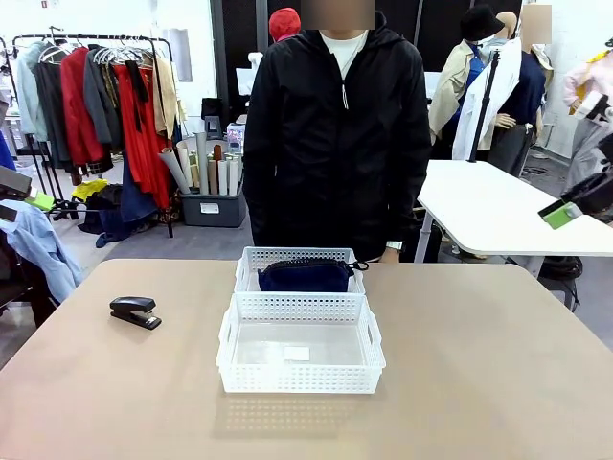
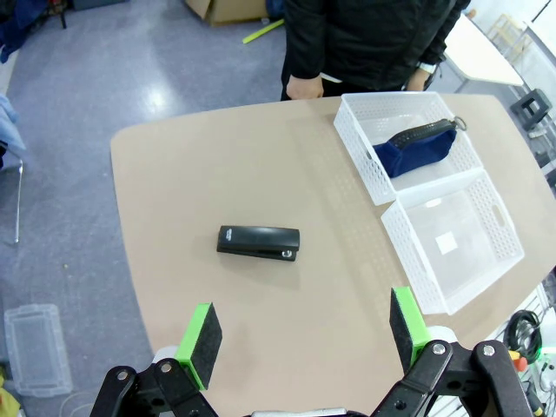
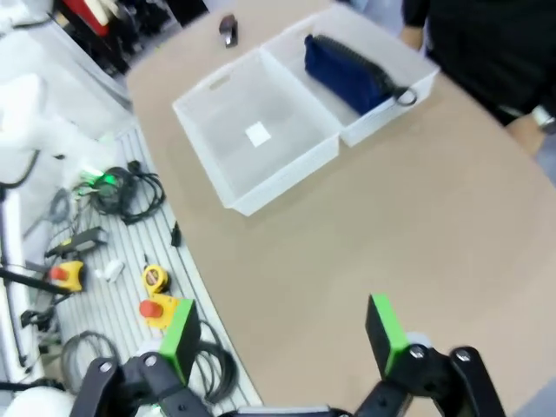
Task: Distribute items into two baskets.
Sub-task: Pick up the Stapler that the person points to.
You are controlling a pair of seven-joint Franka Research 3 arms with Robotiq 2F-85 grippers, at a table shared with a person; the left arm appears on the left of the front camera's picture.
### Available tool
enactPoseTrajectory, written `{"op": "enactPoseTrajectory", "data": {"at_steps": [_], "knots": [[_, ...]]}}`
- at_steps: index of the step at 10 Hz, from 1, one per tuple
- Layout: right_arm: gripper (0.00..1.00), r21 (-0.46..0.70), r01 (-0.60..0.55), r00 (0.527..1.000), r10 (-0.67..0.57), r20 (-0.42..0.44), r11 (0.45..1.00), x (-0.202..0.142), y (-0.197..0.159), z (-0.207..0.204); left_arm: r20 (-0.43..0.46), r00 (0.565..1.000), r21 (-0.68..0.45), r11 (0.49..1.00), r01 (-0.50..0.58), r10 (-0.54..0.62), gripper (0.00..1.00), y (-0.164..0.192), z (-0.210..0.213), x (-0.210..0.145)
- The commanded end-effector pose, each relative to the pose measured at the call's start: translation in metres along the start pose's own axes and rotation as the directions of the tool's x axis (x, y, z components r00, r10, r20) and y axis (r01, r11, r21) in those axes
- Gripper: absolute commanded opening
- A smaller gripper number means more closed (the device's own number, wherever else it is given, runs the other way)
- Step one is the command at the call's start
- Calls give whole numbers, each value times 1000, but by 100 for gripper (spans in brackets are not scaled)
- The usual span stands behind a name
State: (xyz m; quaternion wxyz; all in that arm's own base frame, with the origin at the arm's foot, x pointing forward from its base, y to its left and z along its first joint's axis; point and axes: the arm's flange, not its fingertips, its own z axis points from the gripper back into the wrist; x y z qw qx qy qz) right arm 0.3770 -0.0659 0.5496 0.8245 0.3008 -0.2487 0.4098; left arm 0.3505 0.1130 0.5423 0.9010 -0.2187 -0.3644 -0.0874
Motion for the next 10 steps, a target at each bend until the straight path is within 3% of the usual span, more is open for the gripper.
{"op": "enactPoseTrajectory", "data": {"at_steps": [1, 5, 7, 8, 10], "knots": [[100, 25, 7, 992, -10, 125, 1000, -20, -18, -6, 3, 1000, -10, 1000, 2, -2, 100, 1, 0, 0], [100, 104, 54, 965, -79, 251, 993, -58, -50, -9, 3, 1000, -10, 1000, 2, -2, 100, 1, 0, 0], [100, 129, 9, 965, -43, 258, 992, -54, -50, -8, 3, 1000, -10, 1000, 2, -2, 100, 1, 0, 0], [100, 93, 87, 969, -106, 223, 992, -61, -51, -10, 3, 1000, -10, 1000, 2, -2, 100, 1, 0, 0], [100, 93, 87, 969, -106, 223, 992, -61, -51, -10, 3, 1000, -10, 1000, 2, -2, 100, 1, 0, 0]]}}
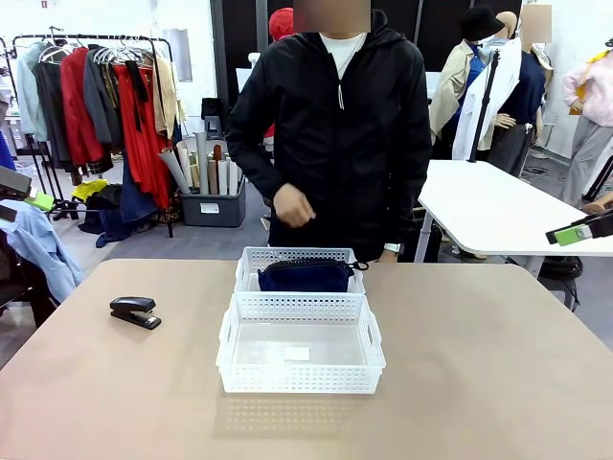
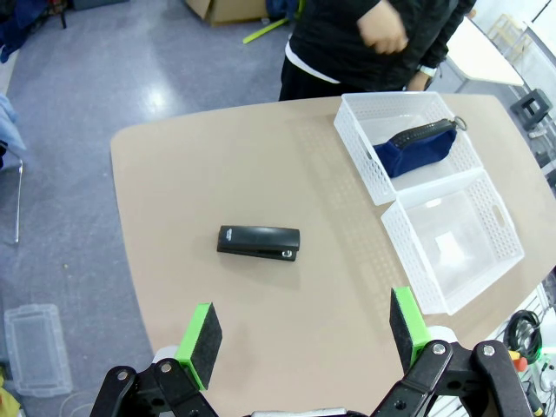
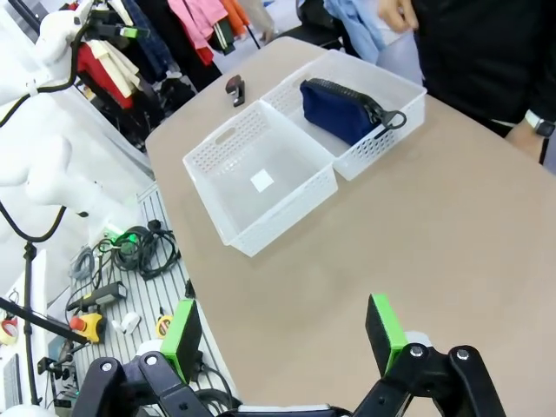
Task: Distribute items into two baskets.
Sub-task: Pick up the Stapler that the person points to.
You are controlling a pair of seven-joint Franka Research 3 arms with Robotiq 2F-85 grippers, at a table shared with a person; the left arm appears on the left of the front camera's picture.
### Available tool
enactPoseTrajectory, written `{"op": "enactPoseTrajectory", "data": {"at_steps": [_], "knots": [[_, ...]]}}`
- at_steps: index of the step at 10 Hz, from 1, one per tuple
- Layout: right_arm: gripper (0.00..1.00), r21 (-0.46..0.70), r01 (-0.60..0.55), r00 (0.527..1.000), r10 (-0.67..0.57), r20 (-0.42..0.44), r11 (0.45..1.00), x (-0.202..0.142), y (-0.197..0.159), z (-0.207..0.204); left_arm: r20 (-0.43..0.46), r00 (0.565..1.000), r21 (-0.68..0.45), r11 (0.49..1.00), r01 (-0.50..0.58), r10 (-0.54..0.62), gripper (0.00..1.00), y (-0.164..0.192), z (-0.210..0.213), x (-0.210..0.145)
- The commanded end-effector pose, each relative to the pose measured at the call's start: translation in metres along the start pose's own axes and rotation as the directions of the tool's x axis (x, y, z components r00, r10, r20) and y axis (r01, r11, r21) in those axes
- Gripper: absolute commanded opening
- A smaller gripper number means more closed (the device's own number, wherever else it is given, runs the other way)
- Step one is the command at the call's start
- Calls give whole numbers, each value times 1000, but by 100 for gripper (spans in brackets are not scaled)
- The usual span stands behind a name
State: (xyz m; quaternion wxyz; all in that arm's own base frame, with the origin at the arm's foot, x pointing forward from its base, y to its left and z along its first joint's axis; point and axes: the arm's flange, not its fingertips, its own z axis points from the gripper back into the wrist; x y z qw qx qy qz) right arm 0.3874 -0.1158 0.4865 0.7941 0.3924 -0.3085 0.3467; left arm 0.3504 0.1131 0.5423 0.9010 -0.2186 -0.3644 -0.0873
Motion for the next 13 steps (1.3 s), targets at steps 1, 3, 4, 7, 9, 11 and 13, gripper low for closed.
{"op": "enactPoseTrajectory", "data": {"at_steps": [1, 3, 4, 7, 9, 11, 13], "knots": [[100, -7, 7, 1000, -7, 3, 1000, 1, 0, 0, 3, 1000, -10, 1000, 2, -2, 100, 1, 0, 0], [100, -7, 7, 1000, -7, 3, 1000, 1, 0, 0, 3, 1000, -10, 1000, 2, -2, 100, 1, 0, 0], [100, -7, 7, 1000, -7, 3, 1000, 1, 0, 0, 3, 1000, -10, 1000, 2, -2, 100, 1, 0, 0], [100, -7, 7, 1000, -7, 3, 1000, 1, 0, 0, 3, 1000, -10, 1000, 2, -2, 100, 1, 0, 0], [100, -7, 7, 1000, -7, 3, 1000, 1, 0, 0, 3, 1000, -10, 1000, 2, -2, 100, 1, 0, 0], [100, -7, 7, 1000, -7, 3, 1000, 1, 0, 0, 3, 1000, -10, 1000, 2, -2, 100, 1, 0, 0], [100, -7, 7, 1000, -7, 3, 1000, 1, 0, 0, 3, 1000, -10, 1000, 2, -2, 100, 1, 0, 0]]}}
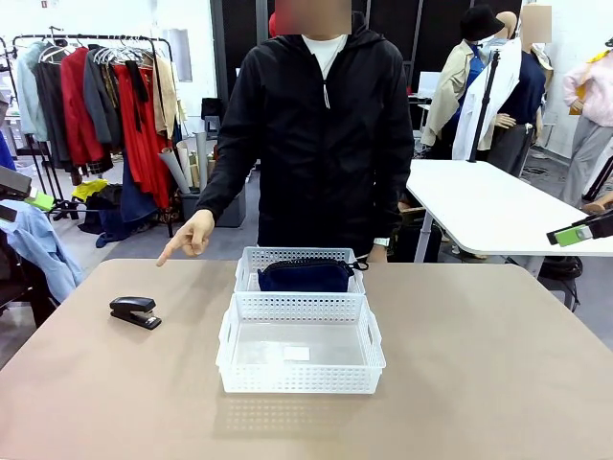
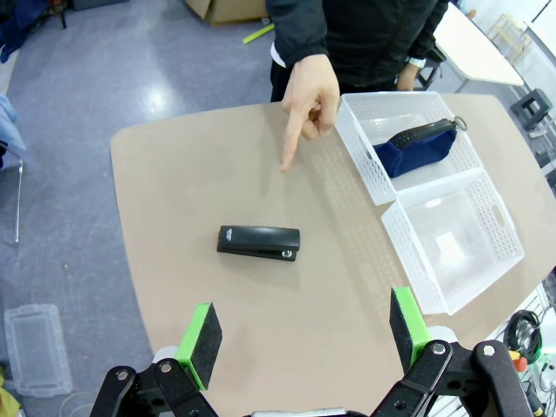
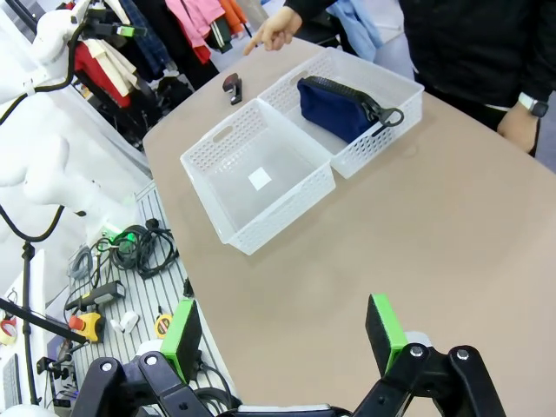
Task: Distribute items into two baskets.
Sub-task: Pick up the Stapler that the person points to.
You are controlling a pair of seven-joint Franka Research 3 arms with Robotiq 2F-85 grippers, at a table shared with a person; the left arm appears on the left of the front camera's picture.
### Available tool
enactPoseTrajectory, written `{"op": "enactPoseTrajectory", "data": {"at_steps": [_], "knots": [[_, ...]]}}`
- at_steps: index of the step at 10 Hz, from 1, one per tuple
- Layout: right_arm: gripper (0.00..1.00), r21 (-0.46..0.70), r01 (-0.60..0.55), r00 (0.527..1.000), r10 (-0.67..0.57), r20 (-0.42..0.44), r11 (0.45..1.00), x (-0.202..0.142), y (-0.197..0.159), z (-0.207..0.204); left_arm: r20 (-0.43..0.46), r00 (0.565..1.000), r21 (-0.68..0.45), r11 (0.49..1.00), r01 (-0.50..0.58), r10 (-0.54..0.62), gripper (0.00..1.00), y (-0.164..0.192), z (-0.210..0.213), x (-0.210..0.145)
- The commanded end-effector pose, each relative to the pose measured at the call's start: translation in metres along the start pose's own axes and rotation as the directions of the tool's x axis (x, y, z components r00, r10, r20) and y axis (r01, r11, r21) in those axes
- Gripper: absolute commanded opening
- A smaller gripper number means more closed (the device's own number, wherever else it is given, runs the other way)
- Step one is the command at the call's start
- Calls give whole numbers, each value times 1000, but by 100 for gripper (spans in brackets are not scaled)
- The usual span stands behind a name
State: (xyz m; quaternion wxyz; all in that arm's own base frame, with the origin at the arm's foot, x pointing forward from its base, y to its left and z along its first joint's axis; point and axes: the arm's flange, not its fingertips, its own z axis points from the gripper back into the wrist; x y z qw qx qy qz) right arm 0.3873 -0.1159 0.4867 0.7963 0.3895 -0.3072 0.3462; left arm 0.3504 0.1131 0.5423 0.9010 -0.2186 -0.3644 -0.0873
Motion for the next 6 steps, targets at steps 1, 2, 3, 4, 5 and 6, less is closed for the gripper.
{"op": "enactPoseTrajectory", "data": {"at_steps": [1, 2, 3, 4, 5, 6], "knots": [[100, -1, 6, 1000, -6, 7, 1000, 1, 0, 0, 3, 1000, -10, 1000, 2, -2, 100, 1, 0, 0], [100, -1, 6, 1000, -6, 7, 1000, 1, 0, 0, 3, 1000, -10, 1000, 2, -2, 100, 1, 0, 0], [100, -1, 6, 1000, -6, 7, 1000, 1, 0, 0, 3, 1000, -10, 1000, 2, -2, 100, 1, 0, 0], [100, -1, 6, 1000, -6, 7, 1000, 1, 0, 0, 3, 1000, -10, 1000, 2, -2, 100, 1, 0, 0], [100, -1, 6, 1000, -6, 7, 1000, 1, 0, 0, 3, 1000, -10, 1000, 2, -2, 100, 1, 0, 0], [100, -1, 6, 1000, -6, 7, 1000, 1, 0, 0, 0, 1000, 0, 1000, 0, 0, 100, 0, 0, 0]]}}
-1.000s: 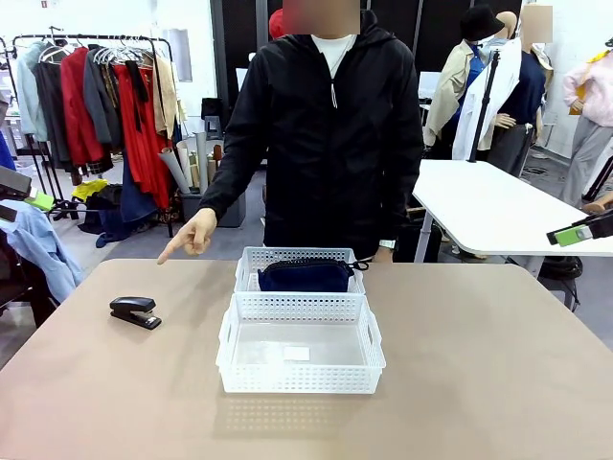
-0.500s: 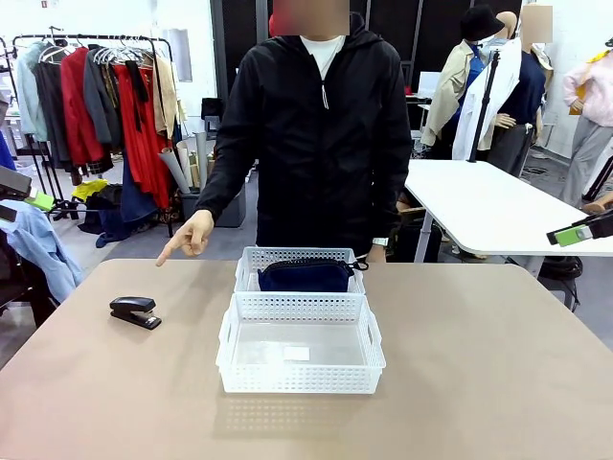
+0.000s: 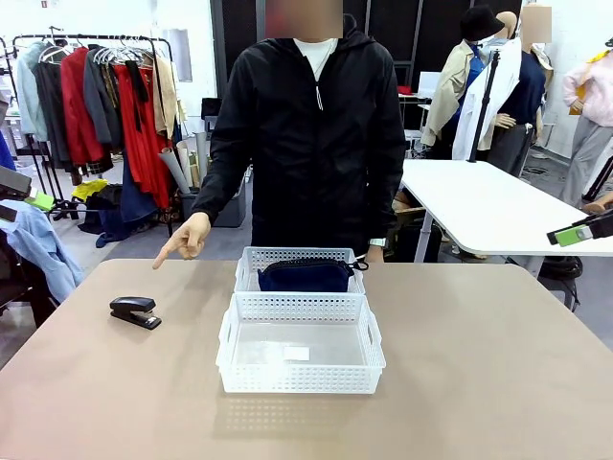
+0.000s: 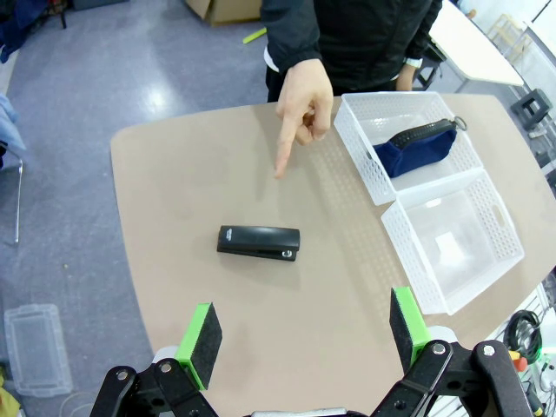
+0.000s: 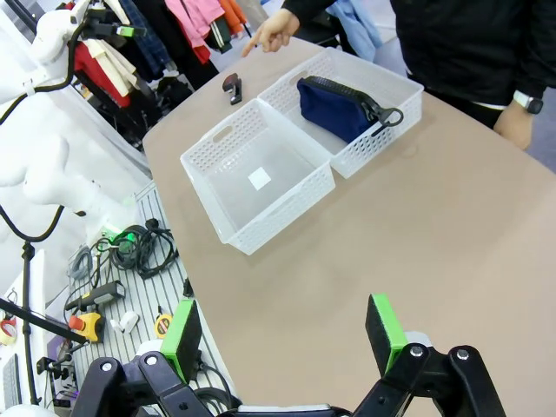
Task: Distribute items into two baskets.
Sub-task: Pick up the Stapler that the person points to.
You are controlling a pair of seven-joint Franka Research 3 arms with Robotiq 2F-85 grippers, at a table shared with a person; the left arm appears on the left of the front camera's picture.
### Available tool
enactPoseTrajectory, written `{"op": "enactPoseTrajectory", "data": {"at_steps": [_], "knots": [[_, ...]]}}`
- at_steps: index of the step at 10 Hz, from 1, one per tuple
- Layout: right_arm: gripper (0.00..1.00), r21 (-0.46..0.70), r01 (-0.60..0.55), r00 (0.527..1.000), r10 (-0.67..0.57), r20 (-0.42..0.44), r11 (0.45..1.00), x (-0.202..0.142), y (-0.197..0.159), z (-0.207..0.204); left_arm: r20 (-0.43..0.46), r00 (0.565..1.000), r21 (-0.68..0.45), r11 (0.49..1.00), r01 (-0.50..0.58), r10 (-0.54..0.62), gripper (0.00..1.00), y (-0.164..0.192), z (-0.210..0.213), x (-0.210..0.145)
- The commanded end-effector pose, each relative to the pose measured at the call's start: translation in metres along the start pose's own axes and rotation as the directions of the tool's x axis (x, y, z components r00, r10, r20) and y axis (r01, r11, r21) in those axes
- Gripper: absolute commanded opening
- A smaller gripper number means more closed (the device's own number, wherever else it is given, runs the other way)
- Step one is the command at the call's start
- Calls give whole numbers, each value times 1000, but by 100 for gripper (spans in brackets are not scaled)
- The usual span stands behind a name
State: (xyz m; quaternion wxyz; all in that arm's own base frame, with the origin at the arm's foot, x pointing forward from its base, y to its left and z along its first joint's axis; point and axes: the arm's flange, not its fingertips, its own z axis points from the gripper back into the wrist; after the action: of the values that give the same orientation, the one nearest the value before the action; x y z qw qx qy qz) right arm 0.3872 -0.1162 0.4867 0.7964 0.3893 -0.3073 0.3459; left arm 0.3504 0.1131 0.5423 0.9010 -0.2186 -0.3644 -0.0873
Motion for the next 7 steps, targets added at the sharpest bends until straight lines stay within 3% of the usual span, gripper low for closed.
{"op": "enactPoseTrajectory", "data": {"at_steps": [1, 3, 7], "knots": [[100, -1, 6, 1000, -6, 7, 1000, 1, 0, 0, -24, 999, 17, 1000, -21, 22, 100, -1, -8, 7], [100, -1, 6, 1000, -6, 7, 1000, 1, 0, 0, -36, 994, 104, 989, -103, 107, 100, -6, -43, 35], [100, -1, 6, 1000, -6, 7, 1000, 1, 0, 0, -144, 976, 229, 965, -129, 165, 100, -15, -86, 69]]}}
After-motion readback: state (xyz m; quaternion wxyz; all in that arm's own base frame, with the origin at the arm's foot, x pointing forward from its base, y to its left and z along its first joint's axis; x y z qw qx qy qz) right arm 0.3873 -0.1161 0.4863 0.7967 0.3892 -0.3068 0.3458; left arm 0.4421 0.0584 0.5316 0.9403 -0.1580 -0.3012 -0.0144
